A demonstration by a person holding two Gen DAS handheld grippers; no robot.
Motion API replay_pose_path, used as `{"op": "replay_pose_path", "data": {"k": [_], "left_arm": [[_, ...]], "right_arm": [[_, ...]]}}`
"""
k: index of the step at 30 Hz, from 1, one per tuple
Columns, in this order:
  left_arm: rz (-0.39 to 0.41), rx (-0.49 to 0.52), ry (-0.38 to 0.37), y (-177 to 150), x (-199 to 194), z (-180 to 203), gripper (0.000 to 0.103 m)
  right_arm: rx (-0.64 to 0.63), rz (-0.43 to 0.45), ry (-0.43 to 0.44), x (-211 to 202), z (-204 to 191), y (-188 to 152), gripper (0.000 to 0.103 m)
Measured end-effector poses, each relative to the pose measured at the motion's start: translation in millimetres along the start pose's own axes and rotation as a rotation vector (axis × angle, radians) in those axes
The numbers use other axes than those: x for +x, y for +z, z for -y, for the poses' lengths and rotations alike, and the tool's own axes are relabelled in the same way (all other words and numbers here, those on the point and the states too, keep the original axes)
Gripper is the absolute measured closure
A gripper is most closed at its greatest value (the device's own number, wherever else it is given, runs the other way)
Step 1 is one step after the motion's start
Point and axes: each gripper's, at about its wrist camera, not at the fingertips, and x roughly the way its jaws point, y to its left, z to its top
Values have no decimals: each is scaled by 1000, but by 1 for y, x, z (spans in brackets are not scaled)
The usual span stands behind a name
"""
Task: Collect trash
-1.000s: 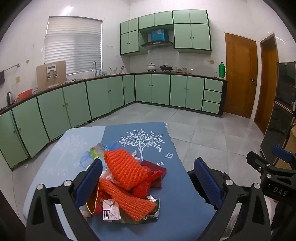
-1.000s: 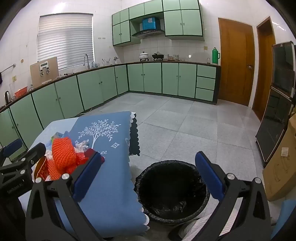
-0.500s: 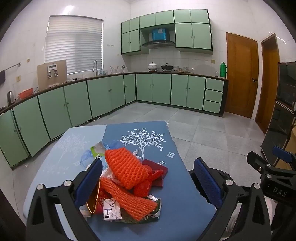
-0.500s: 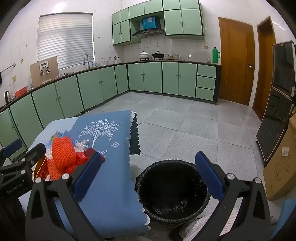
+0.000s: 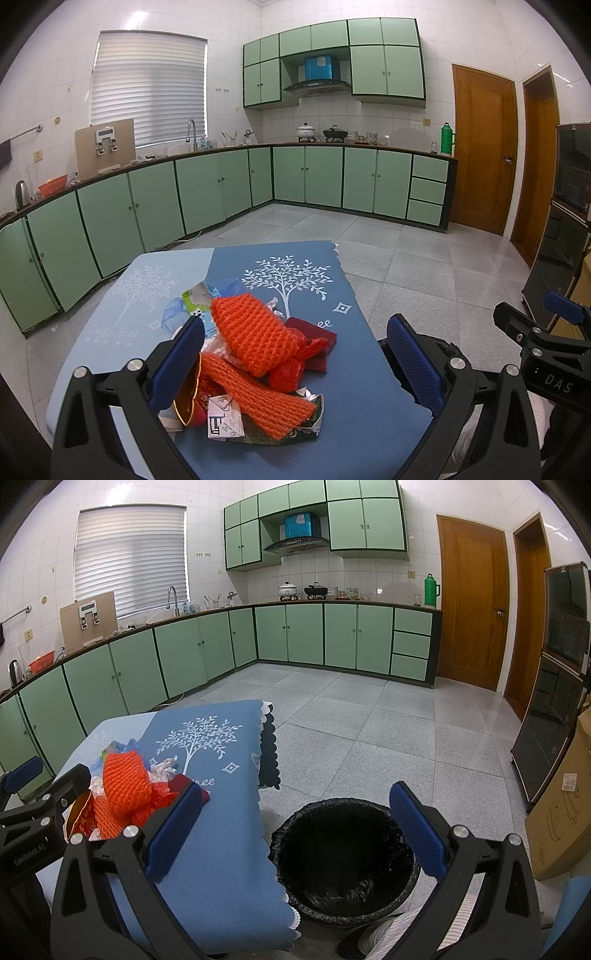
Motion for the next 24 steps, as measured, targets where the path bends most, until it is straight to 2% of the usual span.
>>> {"op": "replay_pose_path", "data": {"k": [24], "left_arm": [[0,2,2,-2,-1,0,6]], "right_arm": [[1,-1,2,1,-1,-2,5]]}}
